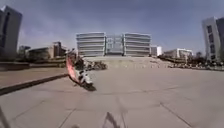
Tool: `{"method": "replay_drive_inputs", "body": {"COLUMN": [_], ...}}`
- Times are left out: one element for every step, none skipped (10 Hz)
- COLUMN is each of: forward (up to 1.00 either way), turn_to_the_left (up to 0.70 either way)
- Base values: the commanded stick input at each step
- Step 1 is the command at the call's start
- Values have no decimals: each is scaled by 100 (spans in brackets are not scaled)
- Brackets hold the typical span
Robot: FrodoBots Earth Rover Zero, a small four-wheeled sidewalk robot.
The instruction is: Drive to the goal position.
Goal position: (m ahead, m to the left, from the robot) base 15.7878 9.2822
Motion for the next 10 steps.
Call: {"method": "replay_drive_inputs", "body": {"forward": [100, 100, 100, 100, 100, 100, 100, 100, 100, 100], "turn_to_the_left": [0, 0, 0, 0, 0, 0, 0, 0, 0, 0]}}
